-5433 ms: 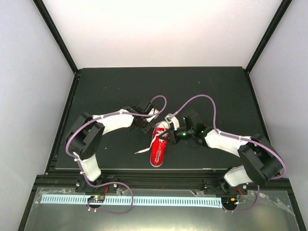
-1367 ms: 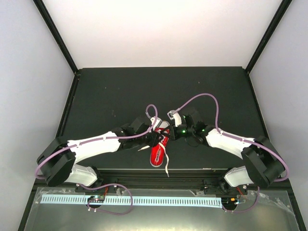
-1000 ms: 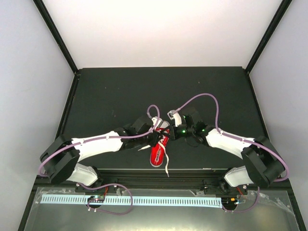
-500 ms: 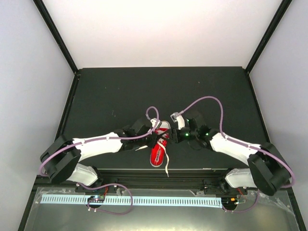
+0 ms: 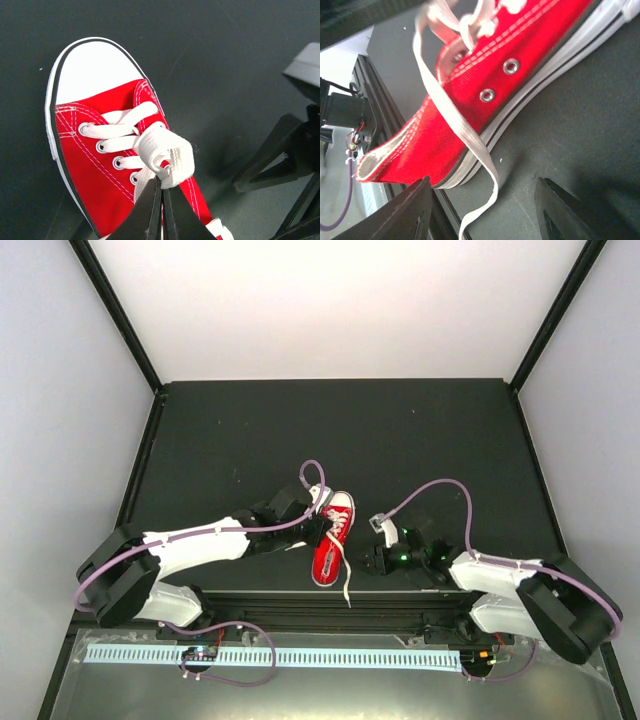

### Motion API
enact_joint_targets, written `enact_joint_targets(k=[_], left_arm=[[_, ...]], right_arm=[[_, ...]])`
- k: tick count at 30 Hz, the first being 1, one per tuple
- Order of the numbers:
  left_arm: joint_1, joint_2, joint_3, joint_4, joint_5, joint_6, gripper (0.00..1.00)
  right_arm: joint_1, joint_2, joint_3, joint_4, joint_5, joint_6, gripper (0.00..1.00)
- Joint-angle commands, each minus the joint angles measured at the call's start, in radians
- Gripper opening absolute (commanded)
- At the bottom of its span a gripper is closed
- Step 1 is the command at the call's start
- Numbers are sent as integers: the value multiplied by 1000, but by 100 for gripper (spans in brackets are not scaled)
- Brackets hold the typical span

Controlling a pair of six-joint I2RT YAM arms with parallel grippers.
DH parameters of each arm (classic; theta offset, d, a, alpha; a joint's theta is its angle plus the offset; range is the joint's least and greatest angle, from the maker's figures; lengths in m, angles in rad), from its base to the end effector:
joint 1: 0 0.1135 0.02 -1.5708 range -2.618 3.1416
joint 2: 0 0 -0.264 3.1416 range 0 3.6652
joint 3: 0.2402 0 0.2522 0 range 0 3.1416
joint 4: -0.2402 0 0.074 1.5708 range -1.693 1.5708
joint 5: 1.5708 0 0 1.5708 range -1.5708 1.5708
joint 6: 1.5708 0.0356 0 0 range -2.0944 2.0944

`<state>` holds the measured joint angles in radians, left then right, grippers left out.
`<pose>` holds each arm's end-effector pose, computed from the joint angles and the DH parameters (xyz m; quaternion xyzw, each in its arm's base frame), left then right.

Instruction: Tie the shoes

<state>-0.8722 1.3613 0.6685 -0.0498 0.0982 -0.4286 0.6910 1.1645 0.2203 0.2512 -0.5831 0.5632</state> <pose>0.1726 -0.2109 0.1874 0.2204 0.8876 -0.2791 0.2926 0.1322 0.1347 0.1265 -0.1773 0.8575 0.4495 0.1769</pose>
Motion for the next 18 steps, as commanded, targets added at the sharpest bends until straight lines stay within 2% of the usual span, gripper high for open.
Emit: enact_joint_targets(k=[1,5,18], left_arm=[[2,-8,-1,33,25,-12,2],[2,-6,3,33,29,-12,2],[2,-11,3,27,27,-13,2]], right_arm=[[15,99,-2,205,-63,29,58],[28,180,22,263,-80,22,55],[37,300,75,280,-94,-27,42]])
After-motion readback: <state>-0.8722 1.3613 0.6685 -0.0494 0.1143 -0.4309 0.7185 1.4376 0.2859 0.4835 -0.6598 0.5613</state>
